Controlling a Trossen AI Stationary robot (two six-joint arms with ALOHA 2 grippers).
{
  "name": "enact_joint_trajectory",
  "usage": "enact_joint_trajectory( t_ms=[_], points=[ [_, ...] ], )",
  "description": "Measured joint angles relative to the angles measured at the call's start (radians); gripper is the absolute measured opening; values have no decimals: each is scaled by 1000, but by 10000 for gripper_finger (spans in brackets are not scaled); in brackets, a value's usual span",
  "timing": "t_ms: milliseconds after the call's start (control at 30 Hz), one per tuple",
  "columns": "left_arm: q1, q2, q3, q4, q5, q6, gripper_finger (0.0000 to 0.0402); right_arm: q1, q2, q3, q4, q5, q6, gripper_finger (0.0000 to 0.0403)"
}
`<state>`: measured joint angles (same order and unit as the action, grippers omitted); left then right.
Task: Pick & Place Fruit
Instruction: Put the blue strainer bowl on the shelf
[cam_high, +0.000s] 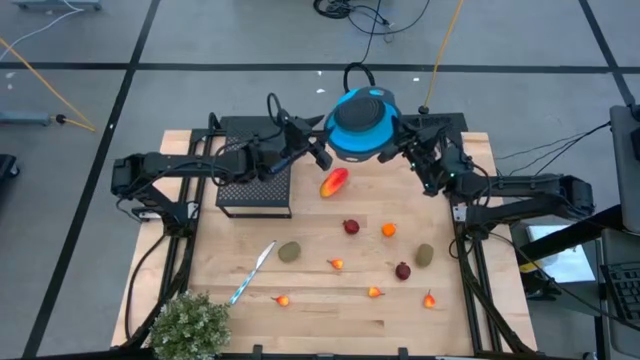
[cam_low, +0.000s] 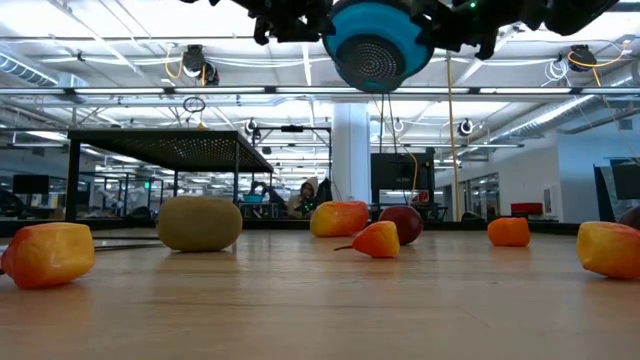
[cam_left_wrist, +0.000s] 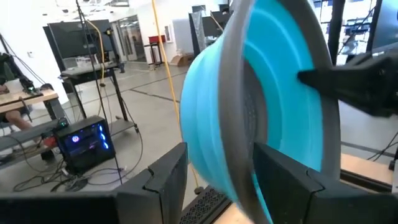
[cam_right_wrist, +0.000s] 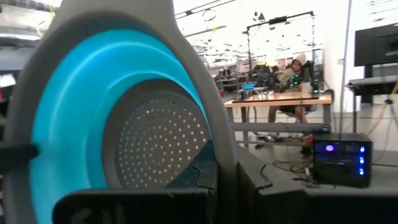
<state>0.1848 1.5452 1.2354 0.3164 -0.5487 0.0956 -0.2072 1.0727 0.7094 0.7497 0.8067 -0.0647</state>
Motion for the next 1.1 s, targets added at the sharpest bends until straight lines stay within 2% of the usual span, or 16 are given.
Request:
enact_joint_trajectory(
  t_ms=[267, 533, 667, 867, 967, 1100],
  points=[
    [0, 0, 0, -20, -2, 3, 184, 34, 63, 0, 112, 1, -56, 7],
    [0, 0, 0, -56, -3, 4, 179, 33, 63, 0, 106, 7, -60, 7],
    [0, 0, 0, -56, -2, 4, 137, 33, 63, 0, 105, 7, -60, 7],
    [0, 0, 0, -46, -10, -6, 18, 34, 64, 0, 85, -1, -23, 18],
    [7, -2, 0, -46, -10, -8, 14, 34, 64, 0, 59, -15, -3, 22],
    [18, -2, 0, -51, -16, -33, 5, 33, 63, 0, 58, -83, 0, 26]
  ],
)
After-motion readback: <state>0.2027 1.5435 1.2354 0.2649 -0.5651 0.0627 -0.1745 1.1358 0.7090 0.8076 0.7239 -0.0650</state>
